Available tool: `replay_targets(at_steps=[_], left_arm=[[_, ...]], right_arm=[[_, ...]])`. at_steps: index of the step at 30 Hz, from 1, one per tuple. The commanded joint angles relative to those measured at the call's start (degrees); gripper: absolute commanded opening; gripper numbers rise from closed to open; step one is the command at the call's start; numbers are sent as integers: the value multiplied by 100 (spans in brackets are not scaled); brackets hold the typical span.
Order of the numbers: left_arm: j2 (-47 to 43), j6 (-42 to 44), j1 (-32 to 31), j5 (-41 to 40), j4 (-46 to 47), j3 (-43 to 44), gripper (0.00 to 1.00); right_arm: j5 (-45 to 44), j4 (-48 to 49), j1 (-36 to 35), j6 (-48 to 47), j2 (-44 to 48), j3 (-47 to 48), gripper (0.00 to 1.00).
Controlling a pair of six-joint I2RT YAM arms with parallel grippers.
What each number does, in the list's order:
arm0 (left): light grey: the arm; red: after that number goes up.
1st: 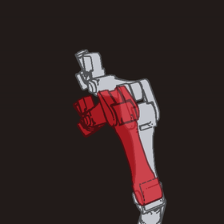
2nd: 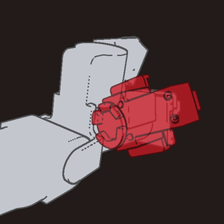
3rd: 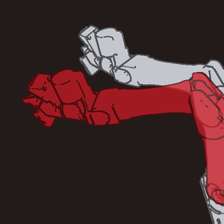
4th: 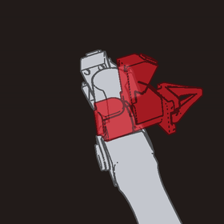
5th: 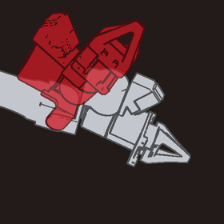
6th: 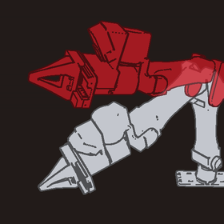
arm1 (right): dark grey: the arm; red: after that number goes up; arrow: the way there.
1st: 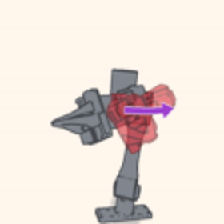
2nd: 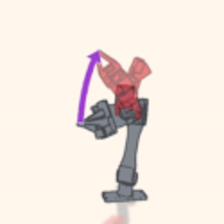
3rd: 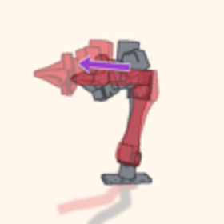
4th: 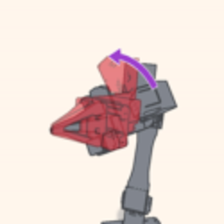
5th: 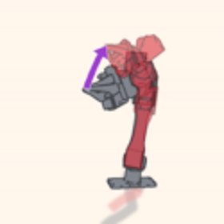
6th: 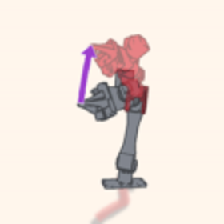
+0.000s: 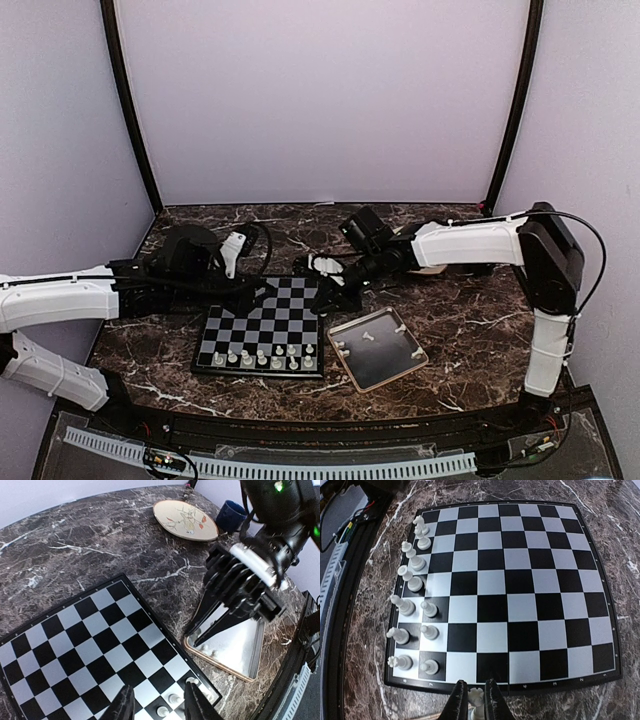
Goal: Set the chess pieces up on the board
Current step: Place the rook on the chessboard.
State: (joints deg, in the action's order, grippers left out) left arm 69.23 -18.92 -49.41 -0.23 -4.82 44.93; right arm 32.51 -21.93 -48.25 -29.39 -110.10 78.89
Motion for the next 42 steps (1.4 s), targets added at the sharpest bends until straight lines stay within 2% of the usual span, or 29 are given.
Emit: replay_targets(at_steps=[1,11,17,42], left_arm=[[-497,-155,-25,-682,-215,-147,36],[-815,-260,28,-854,-364,-283,37],[-797,-219,53,-844,-366,-292,37],[-648,-246,89,-620,-179,-450,37]], right_arm=[[623,1138,18,762,-282,62,13],[885,1965,-13,1325,-957,148,13],[887,2246,-28,1341,-1163,119,13],[887,2170,-35,1341,-1162,-67,13]])
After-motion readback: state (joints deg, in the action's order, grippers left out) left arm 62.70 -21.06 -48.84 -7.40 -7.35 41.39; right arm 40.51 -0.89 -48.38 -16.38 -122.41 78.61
